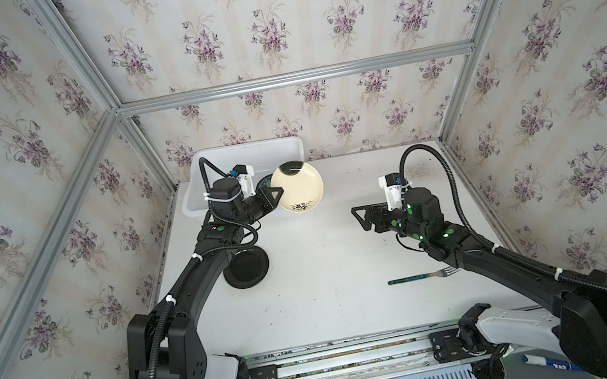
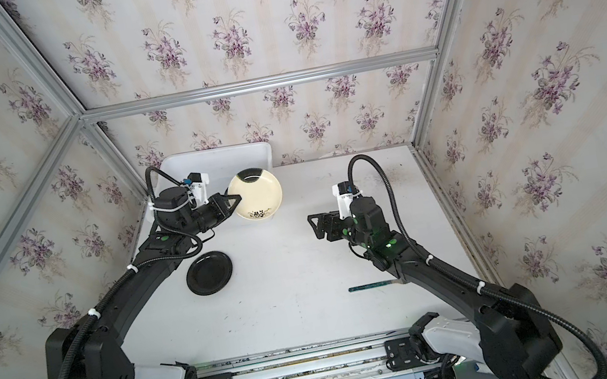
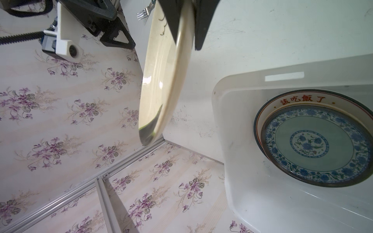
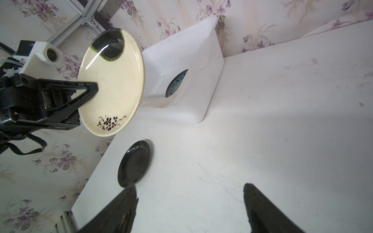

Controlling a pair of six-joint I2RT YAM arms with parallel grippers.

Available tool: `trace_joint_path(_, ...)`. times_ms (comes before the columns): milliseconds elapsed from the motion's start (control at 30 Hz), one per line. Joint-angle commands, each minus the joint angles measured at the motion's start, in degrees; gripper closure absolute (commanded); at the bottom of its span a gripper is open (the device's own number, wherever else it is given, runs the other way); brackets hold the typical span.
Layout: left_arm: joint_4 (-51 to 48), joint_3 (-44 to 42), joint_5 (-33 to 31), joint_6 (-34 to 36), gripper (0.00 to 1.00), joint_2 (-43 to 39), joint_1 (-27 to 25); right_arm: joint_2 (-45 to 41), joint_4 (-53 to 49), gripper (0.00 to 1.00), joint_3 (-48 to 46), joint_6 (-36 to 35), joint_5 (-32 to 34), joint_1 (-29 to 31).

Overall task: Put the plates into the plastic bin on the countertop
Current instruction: 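Lift the cream plate with the left gripper while the right gripper withdraws, then lower the cream plate into the bin and open the left gripper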

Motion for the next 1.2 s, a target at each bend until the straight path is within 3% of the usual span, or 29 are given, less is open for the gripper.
trace_joint_path(0,-0.18,3.35,-2.4,2.77,1.0,1.99,0.32,-3.05,-1.7,0.14,-1.65,-3.6,6.05,-0.18)
trace_joint_path(300,-10.5,18.33,-18.68,11.97,1.0,10.77,0.93,-10.06,-6.2,0.13,-3.78,-6.33,12.88,-0.4)
trace_joint_path(533,-16.32,29.12,-28.05,19.24,1.0,20.11,1.79,-15.19,-8.4,0.13,-5.29,-8.76,11.98,-0.4)
trace_joint_path(900,-28.78,47.93,-33.36,24.6,0.95,35.79,1.08,-19.93,-12.97,0.13,-6.62,-9.26,11.8,-0.4)
trace_joint_path(1167,-32.74,50.41,-32.7,25.96,0.9,40.44,0.58,-20.29,-15.41,0.13,-6.68,-8.04,14.06,-0.4)
